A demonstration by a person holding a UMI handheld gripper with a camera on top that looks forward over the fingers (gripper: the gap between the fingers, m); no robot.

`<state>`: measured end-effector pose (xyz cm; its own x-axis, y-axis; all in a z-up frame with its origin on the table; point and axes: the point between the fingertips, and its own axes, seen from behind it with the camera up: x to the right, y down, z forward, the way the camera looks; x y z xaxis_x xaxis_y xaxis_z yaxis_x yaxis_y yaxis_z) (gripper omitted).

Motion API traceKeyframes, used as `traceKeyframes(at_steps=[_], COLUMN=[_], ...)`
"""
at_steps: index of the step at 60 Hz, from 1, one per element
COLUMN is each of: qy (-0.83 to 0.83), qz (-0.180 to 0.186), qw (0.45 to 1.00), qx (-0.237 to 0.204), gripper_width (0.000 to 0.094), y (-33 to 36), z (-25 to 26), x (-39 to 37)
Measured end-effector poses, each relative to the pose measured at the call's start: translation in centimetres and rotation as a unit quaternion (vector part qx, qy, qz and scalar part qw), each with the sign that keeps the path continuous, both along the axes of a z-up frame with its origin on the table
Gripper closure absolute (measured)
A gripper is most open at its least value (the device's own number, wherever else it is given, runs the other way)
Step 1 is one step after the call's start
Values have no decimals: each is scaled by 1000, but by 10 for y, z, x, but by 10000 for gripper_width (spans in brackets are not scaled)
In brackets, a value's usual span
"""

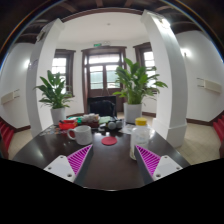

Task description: Pour water

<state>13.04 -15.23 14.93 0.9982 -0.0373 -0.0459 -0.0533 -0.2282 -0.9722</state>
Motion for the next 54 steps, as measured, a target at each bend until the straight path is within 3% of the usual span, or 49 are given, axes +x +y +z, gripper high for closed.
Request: traceKeyframes(at_steps=[3,13,32,36,41,54], qy=[-2,-23,-28,-23,-22,-44], qz=[-12,-44,-40,-37,-34,-32], qw=[1000,999,999,999,999,998], qx=[3,23,21,32,35,29], gripper_width=[100,93,101,156,337,514], y=[-7,32,123,134,143,143], z=[-31,-49,-72,-70,-71,-66], x=[36,102,136,135,130,134])
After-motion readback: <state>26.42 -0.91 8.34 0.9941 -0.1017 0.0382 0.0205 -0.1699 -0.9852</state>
